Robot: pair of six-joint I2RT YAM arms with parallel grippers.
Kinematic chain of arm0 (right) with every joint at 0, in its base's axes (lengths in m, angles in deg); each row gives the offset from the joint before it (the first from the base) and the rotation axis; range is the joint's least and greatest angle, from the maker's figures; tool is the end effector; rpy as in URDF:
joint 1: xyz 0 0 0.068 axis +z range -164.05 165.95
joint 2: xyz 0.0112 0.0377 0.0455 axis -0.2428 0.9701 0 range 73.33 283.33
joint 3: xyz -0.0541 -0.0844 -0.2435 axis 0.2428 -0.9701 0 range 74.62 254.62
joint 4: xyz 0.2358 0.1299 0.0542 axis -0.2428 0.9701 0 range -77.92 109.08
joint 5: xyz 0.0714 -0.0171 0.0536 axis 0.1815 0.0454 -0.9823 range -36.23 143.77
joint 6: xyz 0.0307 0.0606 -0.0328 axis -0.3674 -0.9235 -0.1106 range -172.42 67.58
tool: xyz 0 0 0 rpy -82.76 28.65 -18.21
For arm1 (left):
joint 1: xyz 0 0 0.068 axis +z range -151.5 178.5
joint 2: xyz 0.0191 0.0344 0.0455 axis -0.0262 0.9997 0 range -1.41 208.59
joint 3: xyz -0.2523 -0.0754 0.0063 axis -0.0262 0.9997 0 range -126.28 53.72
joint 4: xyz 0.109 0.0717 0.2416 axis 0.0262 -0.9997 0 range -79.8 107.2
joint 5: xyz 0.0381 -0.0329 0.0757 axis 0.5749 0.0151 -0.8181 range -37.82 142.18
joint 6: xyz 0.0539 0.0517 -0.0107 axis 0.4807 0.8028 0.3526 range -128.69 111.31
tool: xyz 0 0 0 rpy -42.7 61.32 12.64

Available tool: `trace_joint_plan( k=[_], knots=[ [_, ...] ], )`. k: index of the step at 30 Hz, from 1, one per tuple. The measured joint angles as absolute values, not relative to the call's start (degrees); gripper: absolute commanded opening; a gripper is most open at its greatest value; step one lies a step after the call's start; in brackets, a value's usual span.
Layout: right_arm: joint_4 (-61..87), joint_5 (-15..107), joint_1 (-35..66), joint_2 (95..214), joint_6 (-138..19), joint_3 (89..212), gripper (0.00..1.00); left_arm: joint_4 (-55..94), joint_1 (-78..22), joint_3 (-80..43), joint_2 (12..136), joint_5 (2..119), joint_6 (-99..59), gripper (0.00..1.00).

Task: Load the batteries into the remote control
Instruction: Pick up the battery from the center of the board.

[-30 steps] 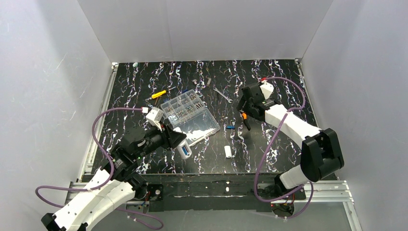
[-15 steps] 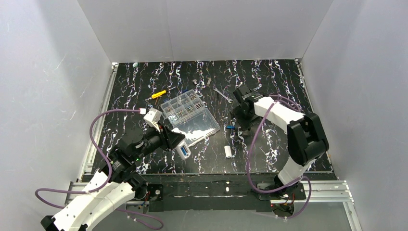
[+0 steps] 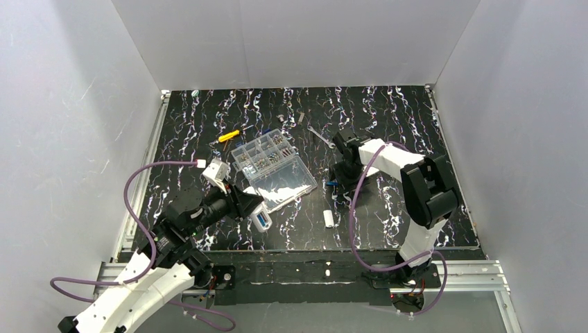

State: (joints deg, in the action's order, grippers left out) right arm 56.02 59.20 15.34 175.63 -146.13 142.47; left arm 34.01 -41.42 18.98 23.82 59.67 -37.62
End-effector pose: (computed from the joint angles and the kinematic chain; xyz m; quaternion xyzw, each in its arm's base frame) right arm 0.3073 0.1662 0.1303 0.5330 0.8388 0.0663 0.0895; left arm 0.1162 -0.1079 0.3847 0.1056 0.5187 -0.5076 0.6798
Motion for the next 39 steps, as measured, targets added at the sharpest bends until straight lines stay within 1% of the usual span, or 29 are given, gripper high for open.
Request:
trace_joint_plan(
  k=[9,13,19,26,28,29,30,32,36,39],
  knots=[
    [56.13,59.84,15.34,178.21,-148.47,143.78,0.58,32.22,-41.42,18.98,22.79,58.99,-36.84,0.0],
    [56.83,60.32,15.34,180.02,-148.47,145.34,0.54,31.52,-41.42,18.98,22.42,58.38,-36.68,0.0],
    [59.28,61.32,15.29,182.36,-147.99,148.53,0.44,30.52,-41.42,18.98,21.5,57.07,-35.98,0.0],
    [60.61,62.81,13.85,182.49,-146.81,148.79,0.32,30.3,-41.42,18.98,21.18,56.34,-35.63,0.0],
    [60.85,63.2,13.35,182.49,-146.3,148.79,0.2,30.21,-41.42,18.98,21.18,56.24,-35.55,0.0],
    [61.0,63.31,13.26,182.49,-145.93,148.79,0.16,30.15,-41.42,18.98,21.18,56.21,-35.5,0.0],
    [61.09,63.46,13.11,182.49,-145.52,148.77,0.16,30.12,-41.42,18.98,21.18,56.19,-35.5,0.0],
    [60.92,63.49,12.98,182.49,-144.95,148.77,0.19,30.12,-41.42,18.98,21.18,56.19,-35.5,0.0],
    [60.3,63.42,12.96,182.49,-143.68,148.72,0.35,30.1,-41.42,18.98,21.18,56.17,-35.5,0.0],
    [59.28,63.46,12.96,182.45,-143.18,148.72,0.43,30.1,-41.42,18.98,21.2,56.19,-35.5,0.0]
  ],
)
